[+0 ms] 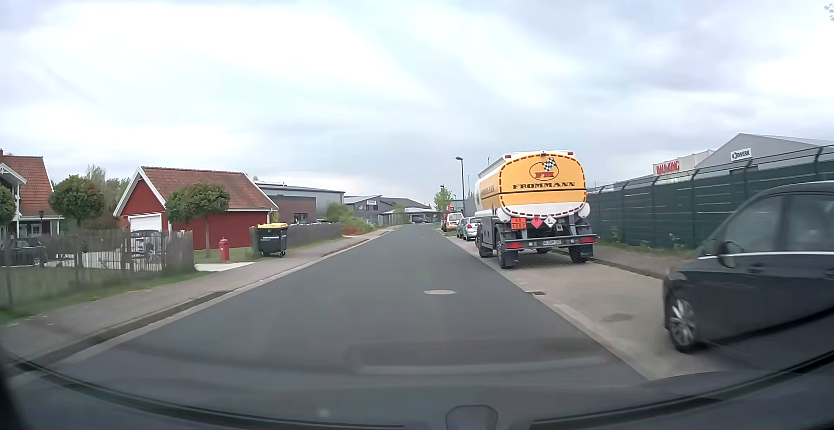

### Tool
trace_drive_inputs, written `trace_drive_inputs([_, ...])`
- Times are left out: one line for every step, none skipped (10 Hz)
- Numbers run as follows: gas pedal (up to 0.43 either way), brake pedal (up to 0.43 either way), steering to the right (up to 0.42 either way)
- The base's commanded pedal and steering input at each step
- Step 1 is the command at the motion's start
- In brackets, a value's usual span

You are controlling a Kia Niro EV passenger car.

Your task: Follow the waypoints while adhering to traffic rules and regulations

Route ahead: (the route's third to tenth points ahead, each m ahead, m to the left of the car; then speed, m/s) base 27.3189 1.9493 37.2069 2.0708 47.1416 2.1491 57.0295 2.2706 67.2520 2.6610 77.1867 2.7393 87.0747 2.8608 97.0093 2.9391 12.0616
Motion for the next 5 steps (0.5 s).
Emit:
trace_drive_inputs([0.169,0.000,-0.022])
trace_drive_inputs([0.169,0.000,-0.019])
trace_drive_inputs([0.169,0.000,-0.016])
trace_drive_inputs([0.169,0.000,-0.012])
trace_drive_inputs([0.169,0.000,-0.008])
